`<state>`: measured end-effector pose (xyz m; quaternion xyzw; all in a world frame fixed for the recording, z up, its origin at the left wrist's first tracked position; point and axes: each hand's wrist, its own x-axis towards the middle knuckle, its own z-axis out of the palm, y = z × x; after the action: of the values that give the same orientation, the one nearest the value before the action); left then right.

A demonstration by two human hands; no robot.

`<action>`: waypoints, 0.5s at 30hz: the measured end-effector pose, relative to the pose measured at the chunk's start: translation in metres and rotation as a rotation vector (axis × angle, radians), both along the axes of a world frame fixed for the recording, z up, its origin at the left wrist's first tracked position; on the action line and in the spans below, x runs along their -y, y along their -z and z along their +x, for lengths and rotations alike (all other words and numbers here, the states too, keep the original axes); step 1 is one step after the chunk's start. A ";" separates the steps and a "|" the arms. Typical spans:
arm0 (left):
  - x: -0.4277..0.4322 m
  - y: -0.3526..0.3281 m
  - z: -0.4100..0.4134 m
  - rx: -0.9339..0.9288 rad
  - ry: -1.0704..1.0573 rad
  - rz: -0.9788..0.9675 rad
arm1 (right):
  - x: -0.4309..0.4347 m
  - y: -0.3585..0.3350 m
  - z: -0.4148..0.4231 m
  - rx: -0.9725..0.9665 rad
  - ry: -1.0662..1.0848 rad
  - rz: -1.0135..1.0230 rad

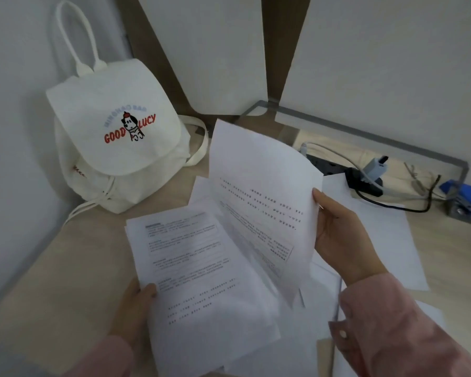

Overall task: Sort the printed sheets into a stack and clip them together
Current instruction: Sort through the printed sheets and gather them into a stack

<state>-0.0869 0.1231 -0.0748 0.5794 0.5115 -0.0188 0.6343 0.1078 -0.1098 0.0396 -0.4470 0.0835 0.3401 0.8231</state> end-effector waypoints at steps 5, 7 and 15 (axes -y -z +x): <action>0.004 0.000 0.005 -0.012 0.009 -0.043 | 0.028 0.027 0.002 -0.139 0.163 0.052; 0.005 0.000 0.006 -0.025 0.023 -0.070 | 0.036 0.049 0.001 -0.200 0.240 0.038; 0.015 0.000 0.014 0.040 -0.114 -0.364 | 0.041 0.119 -0.031 -0.359 0.431 -0.280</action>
<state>-0.0733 0.1082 -0.0749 0.4253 0.5190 -0.0637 0.7387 0.0772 -0.1509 -0.0789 -0.4611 0.3662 0.2166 0.7787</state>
